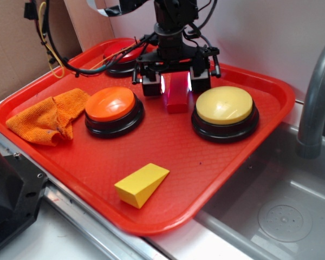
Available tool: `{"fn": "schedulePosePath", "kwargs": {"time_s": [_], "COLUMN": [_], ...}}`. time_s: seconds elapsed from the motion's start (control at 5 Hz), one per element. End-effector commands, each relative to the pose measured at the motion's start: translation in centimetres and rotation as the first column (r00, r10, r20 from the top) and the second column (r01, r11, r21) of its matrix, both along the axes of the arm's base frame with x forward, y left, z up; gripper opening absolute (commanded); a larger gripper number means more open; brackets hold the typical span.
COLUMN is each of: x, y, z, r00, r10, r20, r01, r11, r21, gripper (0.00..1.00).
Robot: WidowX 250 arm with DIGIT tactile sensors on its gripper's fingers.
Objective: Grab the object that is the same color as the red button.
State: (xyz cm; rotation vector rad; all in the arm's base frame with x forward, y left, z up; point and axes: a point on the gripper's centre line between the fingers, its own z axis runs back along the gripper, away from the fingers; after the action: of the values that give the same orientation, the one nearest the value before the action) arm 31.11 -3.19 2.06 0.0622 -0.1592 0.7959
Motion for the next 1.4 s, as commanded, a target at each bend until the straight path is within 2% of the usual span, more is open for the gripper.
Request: {"fn": "schedulePosePath", "kwargs": {"time_s": [0.0,0.2,0.4,0.6,0.8,1.0,1.2], "x": [0.7,0.2,-0.3,-1.8,-2.9,-5.5,-8.0], "y": [2.4,3.1,0.9,0.2,-0.7,-0.9,0.9], "z": [1.7,2.1,5.4,10.3,14.9,19.1,21.4], "r00": [0.976,0.942,0.898,0.844,0.809,0.789,0.823], "r10": [-0.187,-0.316,-0.437,-0.536,-0.586,-0.615,-0.568], "r20": [0.115,0.114,0.060,-0.001,0.031,0.004,-0.014], "r01": [0.190,0.321,0.439,0.536,0.587,0.615,0.568], "r11": [0.982,0.947,0.897,0.844,0.810,0.789,0.821], "r21": [-0.019,-0.024,-0.039,-0.023,-0.009,0.003,0.056], "gripper": [0.00,0.00,0.00,0.00,0.00,0.00,0.00]}}
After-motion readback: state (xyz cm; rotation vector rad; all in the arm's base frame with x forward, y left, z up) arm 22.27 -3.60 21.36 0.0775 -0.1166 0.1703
